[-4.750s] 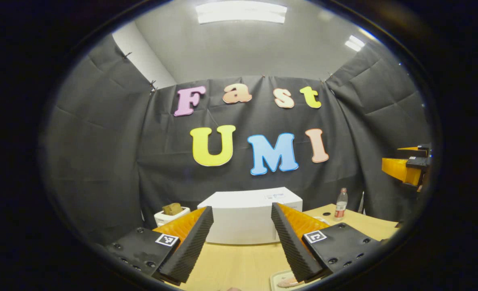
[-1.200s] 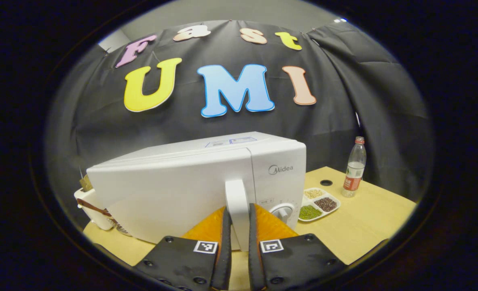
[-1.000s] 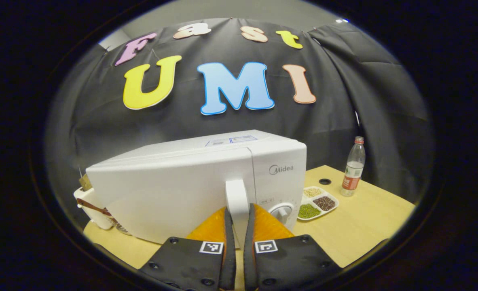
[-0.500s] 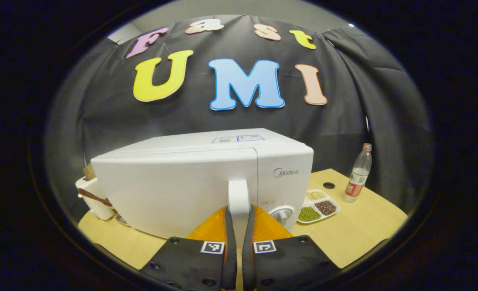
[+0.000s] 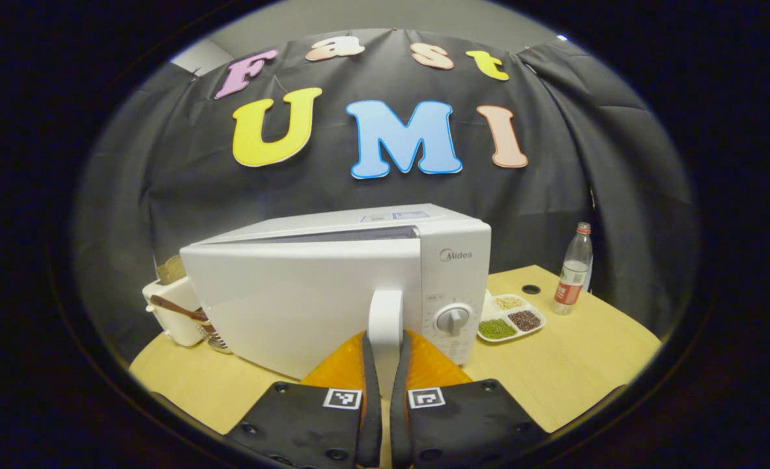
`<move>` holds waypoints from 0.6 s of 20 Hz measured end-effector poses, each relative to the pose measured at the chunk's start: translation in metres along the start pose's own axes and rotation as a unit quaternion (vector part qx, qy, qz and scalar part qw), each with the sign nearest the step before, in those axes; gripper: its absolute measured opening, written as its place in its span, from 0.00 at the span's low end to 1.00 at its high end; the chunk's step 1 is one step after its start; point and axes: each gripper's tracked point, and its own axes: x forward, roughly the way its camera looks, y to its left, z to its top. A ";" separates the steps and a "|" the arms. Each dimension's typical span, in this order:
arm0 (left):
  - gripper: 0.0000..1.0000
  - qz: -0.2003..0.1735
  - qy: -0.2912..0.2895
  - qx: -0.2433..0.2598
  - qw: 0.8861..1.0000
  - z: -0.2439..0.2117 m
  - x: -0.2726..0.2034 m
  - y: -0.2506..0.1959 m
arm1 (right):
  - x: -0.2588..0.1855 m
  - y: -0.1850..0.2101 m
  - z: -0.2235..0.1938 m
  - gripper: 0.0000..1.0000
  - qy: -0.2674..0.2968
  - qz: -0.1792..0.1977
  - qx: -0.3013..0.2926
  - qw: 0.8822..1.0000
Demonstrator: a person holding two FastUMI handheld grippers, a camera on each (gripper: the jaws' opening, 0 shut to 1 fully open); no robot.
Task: Open the microwave oven with the left hand, put the food in, and close the microwave oven.
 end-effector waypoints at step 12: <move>0.11 0.080 0.021 -0.002 0.997 -0.031 -0.102 0.066 | -0.019 0.036 0.002 0.96 -0.023 0.126 0.039 0.991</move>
